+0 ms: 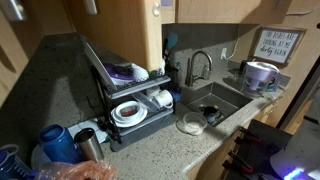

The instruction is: Open the left door of the cabinet above the faucet

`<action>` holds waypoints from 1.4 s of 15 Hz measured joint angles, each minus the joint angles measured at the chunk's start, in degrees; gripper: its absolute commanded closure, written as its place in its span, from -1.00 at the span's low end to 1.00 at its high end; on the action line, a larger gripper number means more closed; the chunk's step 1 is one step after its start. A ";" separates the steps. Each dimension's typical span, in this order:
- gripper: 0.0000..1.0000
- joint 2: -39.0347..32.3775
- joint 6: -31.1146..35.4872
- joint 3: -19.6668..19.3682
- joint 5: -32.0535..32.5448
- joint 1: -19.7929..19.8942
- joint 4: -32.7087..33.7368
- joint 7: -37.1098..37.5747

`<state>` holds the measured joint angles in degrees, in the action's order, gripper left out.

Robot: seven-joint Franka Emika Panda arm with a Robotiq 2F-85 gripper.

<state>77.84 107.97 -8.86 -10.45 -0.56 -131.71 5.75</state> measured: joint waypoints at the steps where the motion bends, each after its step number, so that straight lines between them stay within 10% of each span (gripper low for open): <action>1: -1.00 -0.01 0.01 0.00 0.00 -0.11 0.00 0.00; 21: -1.00 -0.03 4.16 -3.37 1.12 5.49 3.95 0.03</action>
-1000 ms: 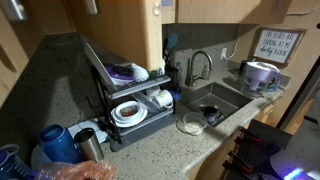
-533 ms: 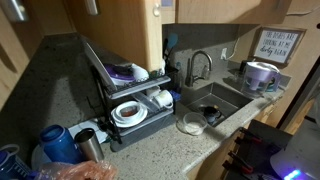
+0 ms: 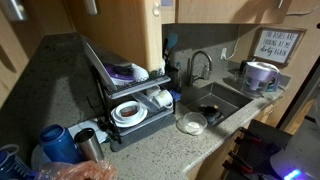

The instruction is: Open the left door of the cabinet above the faucet

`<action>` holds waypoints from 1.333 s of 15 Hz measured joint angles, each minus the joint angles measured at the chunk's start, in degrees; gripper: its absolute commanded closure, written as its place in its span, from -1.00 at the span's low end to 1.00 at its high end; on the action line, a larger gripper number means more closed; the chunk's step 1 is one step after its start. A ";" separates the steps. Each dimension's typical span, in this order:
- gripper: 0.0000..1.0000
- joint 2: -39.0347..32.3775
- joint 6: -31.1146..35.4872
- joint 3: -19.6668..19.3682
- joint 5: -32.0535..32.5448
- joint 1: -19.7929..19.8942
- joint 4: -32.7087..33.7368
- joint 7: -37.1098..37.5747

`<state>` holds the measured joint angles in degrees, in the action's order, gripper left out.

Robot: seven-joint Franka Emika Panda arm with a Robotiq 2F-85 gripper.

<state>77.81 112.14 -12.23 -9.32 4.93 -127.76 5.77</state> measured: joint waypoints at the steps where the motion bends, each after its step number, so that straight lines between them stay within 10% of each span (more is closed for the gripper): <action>1: -1.00 0.01 0.00 -0.28 0.00 0.00 0.43 0.00; 19: -1.00 -0.43 2.67 -3.56 2.23 4.74 3.41 0.32; 20: -0.50 -0.57 2.99 -3.76 2.45 5.21 3.41 0.33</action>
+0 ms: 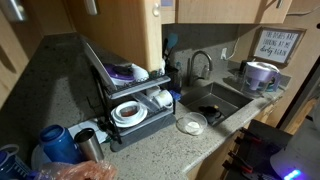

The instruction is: Open the left door of the cabinet above the faucet

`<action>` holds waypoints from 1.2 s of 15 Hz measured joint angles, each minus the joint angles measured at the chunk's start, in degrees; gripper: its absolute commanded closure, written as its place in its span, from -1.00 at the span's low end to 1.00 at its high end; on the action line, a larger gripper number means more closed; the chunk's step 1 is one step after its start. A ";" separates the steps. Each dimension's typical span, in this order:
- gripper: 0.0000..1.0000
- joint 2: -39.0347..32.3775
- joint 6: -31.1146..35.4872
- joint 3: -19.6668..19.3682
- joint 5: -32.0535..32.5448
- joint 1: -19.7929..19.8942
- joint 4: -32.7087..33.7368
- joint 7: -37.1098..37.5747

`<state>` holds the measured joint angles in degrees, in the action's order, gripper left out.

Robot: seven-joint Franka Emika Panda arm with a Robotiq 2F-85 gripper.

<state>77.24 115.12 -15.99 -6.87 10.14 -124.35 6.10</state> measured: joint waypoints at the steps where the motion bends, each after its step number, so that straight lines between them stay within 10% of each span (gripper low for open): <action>1: -0.45 -0.15 0.33 -0.17 0.10 0.34 0.00 0.00; 10: 0.94 -4.96 7.98 0.08 0.34 2.66 -1.70 0.28; 18: 1.00 -8.60 8.83 1.44 0.32 2.92 -2.71 1.09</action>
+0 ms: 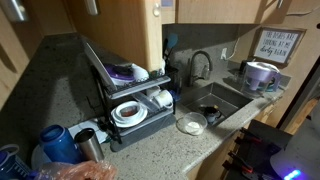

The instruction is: Open the left door of the cabinet above the faucet

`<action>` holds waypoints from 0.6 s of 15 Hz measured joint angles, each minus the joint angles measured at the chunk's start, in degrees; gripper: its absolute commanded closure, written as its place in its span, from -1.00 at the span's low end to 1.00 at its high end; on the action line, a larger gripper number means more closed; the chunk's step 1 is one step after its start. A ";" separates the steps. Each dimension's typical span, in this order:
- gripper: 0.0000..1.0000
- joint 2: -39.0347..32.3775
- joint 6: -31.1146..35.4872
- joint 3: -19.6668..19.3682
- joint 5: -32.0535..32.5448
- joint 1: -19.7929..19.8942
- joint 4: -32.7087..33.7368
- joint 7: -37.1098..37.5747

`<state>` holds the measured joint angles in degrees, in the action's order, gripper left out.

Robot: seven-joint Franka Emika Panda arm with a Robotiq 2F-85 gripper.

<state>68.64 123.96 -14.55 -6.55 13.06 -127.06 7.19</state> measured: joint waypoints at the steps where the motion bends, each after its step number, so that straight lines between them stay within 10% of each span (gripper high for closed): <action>1: 1.00 0.00 -0.17 -0.09 -0.04 -0.05 0.02 0.00; 9: 1.00 -0.14 -3.45 -1.77 -1.67 -1.78 0.15 0.00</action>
<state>68.50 120.51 -16.32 -8.22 11.28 -126.91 7.19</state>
